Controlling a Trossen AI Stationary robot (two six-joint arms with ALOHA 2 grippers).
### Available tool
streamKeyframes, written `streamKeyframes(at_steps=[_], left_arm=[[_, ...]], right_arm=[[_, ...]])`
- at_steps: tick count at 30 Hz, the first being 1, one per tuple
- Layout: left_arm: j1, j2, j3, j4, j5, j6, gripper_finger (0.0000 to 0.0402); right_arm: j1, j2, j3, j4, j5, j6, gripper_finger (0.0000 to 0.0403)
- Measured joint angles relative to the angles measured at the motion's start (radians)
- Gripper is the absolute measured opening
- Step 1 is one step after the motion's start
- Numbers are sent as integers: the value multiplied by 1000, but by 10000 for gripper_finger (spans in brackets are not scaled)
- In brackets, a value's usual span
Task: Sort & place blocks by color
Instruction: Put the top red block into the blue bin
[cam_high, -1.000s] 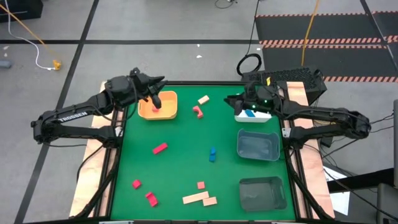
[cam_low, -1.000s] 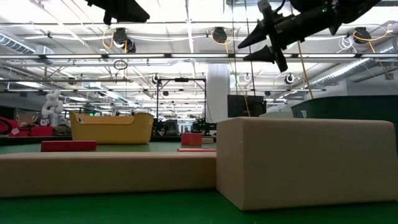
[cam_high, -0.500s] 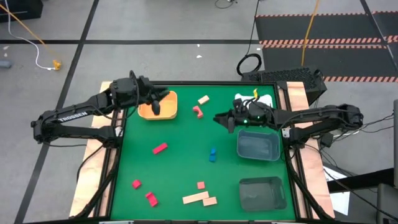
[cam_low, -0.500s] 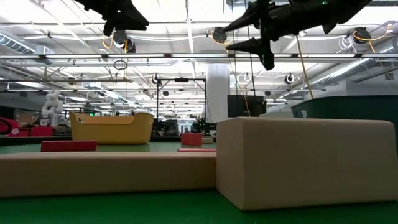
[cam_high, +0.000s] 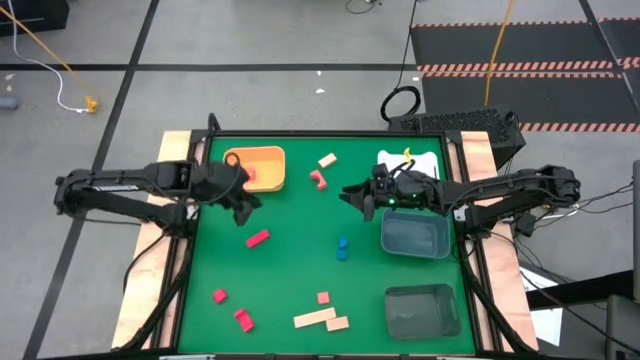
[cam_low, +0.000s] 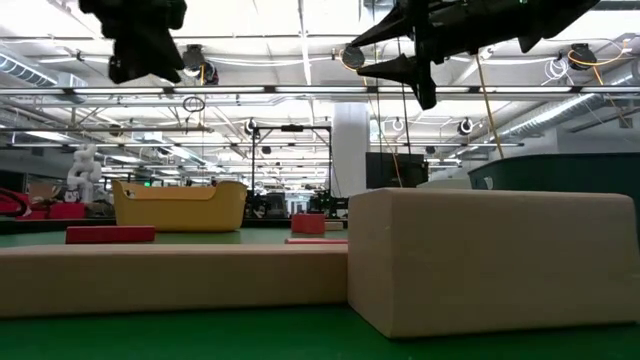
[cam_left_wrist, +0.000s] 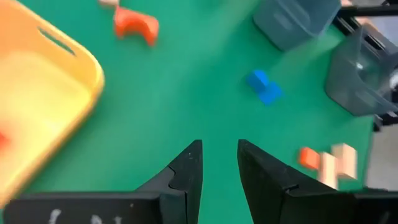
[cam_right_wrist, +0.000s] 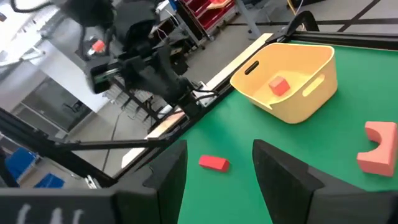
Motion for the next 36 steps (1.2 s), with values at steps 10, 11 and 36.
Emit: streamKeyframes(at_steps=[10,11,36], left_arm=[[-243,181,-1,-3,-59,-195,102],[-253,204,-1,-6,-66,-203,102],[-313,568,-1,-153,-129,-317,232]], right_arm=[[3,0,0,-37,-79,-16,176],[3,0,0,-46,-80,-16,176],[47,-1,0,-153,-79,-19,176]])
